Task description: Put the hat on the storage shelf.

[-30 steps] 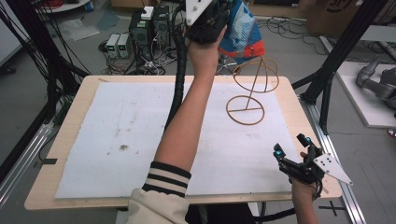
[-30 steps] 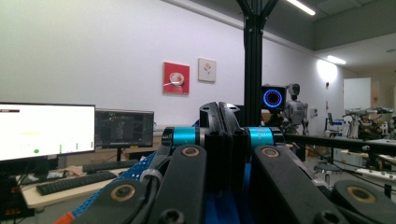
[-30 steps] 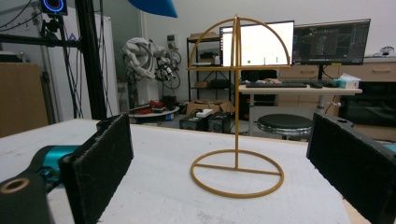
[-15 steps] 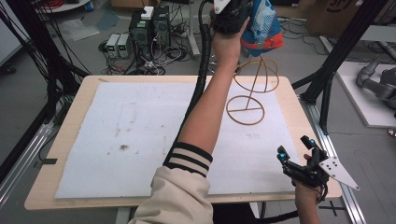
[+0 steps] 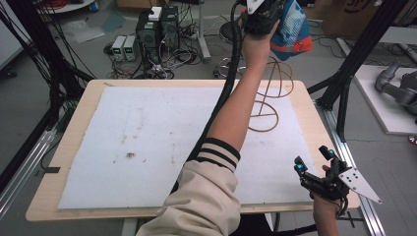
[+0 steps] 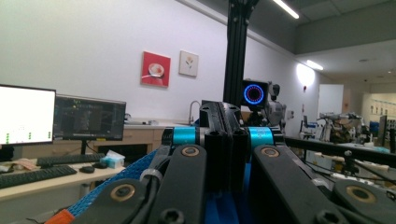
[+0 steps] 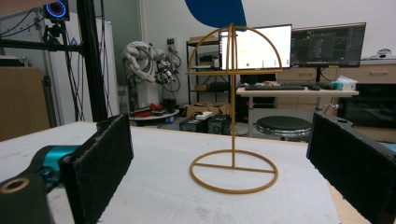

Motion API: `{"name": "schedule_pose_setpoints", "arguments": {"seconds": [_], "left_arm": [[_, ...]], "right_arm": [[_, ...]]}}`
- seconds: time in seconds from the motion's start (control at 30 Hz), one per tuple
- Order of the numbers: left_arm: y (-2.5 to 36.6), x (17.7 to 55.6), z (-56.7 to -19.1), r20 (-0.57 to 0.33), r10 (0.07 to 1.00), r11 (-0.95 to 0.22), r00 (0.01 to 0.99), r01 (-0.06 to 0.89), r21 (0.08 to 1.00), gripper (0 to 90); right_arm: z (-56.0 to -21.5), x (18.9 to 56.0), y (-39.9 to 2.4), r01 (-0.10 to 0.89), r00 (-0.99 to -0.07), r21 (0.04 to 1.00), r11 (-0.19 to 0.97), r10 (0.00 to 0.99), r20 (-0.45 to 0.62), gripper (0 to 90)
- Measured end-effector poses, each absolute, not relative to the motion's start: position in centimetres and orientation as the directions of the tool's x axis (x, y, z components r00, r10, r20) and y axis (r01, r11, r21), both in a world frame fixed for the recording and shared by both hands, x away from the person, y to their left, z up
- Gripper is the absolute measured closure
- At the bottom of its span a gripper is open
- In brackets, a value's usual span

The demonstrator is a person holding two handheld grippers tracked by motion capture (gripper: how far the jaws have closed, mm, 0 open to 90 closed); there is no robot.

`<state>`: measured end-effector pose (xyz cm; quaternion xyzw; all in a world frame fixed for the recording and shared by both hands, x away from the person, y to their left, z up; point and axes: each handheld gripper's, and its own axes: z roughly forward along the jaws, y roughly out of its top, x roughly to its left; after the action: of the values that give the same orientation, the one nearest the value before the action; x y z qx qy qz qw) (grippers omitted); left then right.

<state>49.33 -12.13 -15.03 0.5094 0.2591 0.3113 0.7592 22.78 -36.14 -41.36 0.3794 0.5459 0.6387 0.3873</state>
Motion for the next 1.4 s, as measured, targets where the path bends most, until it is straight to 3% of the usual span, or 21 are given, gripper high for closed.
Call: {"name": "schedule_pose_setpoints", "arguments": {"seconds": [1.3, 1.4], "left_arm": [[-11.9, 49.7, -26.8, -0.039, 0.753, 0.123, 0.657, -0.081, 0.989, 88.7], [-11.8, 49.6, -26.7, -0.040, 0.764, 0.119, 0.645, -0.079, 0.990, 82.6]], "right_arm": [[-41.6, 23.0, -35.2, -0.074, -0.438, 0.994, -0.078, 0.898, 0.038, 6.9], [-41.6, 23.0, -35.1, -0.072, -0.440, 0.994, -0.078, 0.897, 0.039, 6.9]]}}
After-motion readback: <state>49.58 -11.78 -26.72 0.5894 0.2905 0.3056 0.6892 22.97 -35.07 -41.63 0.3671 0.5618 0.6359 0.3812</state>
